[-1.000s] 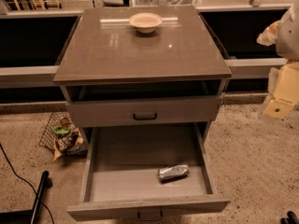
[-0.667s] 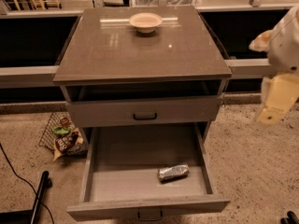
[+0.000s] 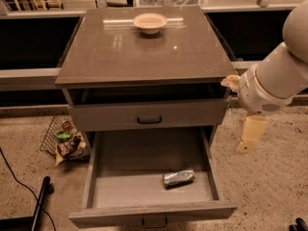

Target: Pick redbull can from middle drawer and place on counter

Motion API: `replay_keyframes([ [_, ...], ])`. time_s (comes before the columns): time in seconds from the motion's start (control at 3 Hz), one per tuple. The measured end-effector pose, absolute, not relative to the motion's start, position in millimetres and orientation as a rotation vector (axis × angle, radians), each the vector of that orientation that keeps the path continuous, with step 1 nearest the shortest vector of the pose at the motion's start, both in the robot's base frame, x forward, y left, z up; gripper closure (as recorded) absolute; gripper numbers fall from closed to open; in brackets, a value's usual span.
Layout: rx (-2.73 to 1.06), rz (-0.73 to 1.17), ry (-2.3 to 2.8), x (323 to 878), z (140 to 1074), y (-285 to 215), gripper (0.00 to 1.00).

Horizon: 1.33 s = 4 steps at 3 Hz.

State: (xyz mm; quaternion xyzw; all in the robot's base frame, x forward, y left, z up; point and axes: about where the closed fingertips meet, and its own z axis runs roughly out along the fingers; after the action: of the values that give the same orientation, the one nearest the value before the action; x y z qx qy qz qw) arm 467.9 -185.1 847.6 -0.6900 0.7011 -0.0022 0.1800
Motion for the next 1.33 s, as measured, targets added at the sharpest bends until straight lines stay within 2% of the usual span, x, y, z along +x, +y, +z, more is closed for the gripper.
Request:
replay_keyframes([
  [0.67,-1.986,0.033,1.948,476.5,818.7,-187.9,0.00],
  [1.33,-2.108,0.141,1.822,494.0,730.2,-188.2,0.00],
])
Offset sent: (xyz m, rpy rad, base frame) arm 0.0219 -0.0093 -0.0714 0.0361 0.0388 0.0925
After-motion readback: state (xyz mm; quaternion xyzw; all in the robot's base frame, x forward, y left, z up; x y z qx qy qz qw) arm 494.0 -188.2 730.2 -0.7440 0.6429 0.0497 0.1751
